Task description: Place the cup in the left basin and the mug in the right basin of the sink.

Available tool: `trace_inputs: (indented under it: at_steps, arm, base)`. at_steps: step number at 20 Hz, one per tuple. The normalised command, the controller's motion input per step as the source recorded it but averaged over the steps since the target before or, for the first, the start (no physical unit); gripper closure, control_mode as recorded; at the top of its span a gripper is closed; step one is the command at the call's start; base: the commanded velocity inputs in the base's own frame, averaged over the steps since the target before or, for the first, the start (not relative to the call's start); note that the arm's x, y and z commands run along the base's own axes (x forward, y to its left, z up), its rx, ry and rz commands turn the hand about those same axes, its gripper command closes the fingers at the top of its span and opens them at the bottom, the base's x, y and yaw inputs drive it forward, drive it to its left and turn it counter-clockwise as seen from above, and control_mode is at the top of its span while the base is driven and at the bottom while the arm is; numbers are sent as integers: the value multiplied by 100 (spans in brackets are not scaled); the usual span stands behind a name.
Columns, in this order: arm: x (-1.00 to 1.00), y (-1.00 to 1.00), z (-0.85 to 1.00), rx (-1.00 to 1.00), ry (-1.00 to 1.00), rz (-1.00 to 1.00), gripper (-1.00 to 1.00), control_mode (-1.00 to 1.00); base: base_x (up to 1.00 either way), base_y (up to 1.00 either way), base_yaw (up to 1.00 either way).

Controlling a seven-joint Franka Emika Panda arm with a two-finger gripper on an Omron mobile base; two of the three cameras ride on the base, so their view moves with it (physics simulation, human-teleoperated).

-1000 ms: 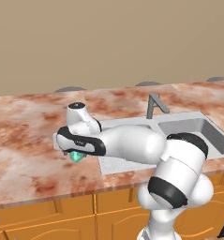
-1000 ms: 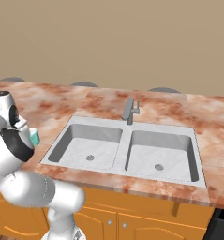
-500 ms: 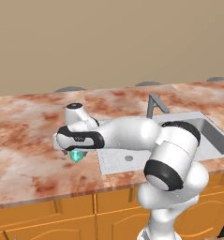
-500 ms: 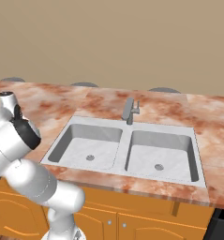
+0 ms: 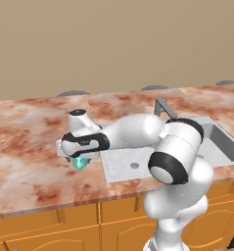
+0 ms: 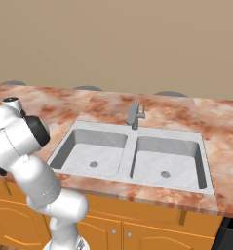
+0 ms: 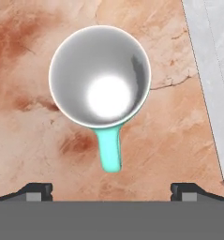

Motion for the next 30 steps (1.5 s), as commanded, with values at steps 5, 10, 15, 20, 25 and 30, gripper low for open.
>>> trace_inputs:
  at_steps: [5, 10, 15, 20, 25, 30]
  arm:
    - [11, 1, -16, 0, 1, 0, -100, -100]
    - [12, 0, -15, 0, 3, 0, -100, -100]
    - [12, 0, -11, 0, 1, 0, -100, -100]
    - [0, 0, -5, 0, 5, 0, -100, -100]
    - [0, 2, -11, 0, 8, 0, -100, -100]
    - [0, 0, -10, 0, 15, 0, 100, -100]
  base:
    - [0, 0, 0]
    - [0, 0, 0]
    - [0, 0, 0]
    - [0, 0, 0]
    - [0, 0, 0]
    - [0, 0, 0]
